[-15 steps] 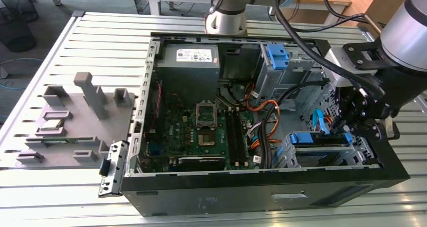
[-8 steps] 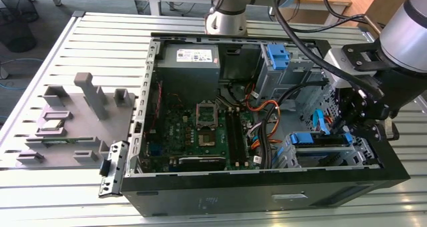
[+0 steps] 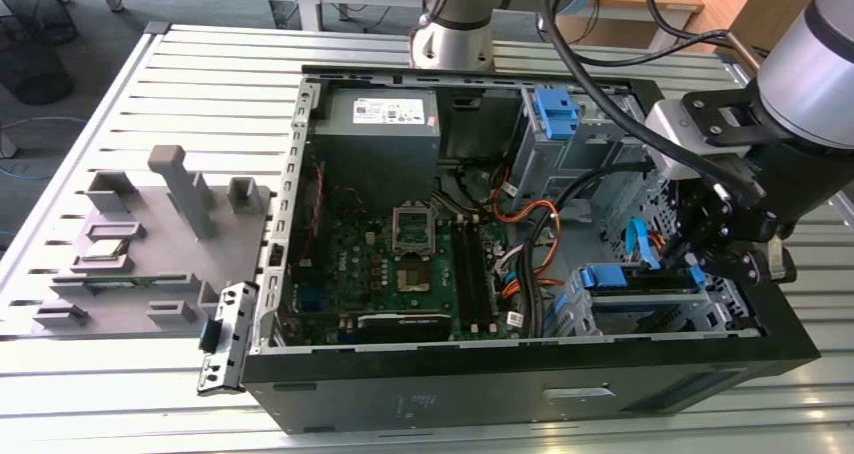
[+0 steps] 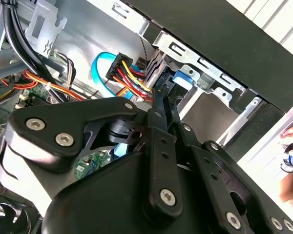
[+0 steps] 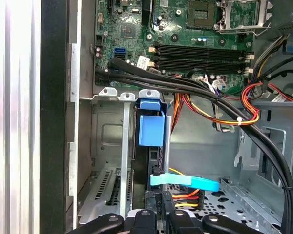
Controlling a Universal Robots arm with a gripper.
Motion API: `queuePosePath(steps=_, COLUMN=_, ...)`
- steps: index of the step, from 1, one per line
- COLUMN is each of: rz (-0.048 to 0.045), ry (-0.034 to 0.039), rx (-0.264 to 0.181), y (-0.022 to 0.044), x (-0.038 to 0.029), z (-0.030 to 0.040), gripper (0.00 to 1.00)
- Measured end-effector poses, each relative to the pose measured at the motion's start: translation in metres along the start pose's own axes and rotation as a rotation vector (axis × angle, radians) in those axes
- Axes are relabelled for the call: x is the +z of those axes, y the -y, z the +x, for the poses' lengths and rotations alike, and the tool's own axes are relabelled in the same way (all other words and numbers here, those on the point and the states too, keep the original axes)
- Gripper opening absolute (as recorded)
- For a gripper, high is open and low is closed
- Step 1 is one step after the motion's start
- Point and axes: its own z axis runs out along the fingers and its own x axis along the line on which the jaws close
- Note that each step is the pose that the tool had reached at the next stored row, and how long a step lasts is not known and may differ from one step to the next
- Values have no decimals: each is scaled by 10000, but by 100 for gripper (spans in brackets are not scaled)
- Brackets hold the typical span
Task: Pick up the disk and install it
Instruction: 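Insert the second disk wire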
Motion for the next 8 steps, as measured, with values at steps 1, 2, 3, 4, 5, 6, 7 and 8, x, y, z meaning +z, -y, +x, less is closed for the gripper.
queuePosePath(steps=1, rz=9, ry=9, rx=0, y=-3, x=0, z=2, gripper=17)
queuePosePath(steps=2, rz=18, ry=14, rx=0, y=-6, x=0, z=4, gripper=17)
queuePosePath(steps=3, rz=29, ry=18, rx=1, y=-10, x=2, z=6, gripper=17)
queuePosePath(steps=4, rz=39, ry=20, rx=0, y=-14, x=3, z=8, gripper=17)
queuePosePath(steps=5, rz=48, ry=20, rx=-1, y=-17, x=3, z=10, gripper=17)
queuePosePath(steps=6, rz=53, ry=21, rx=-2, y=-18, x=3, z=11, gripper=17)
queuePosePath(steps=7, rz=55, ry=22, rx=-2, y=-19, x=6, z=12, gripper=17)
queuePosePath(steps=8, rz=56, ry=23, rx=-3, y=-20, x=10, z=14, gripper=17)
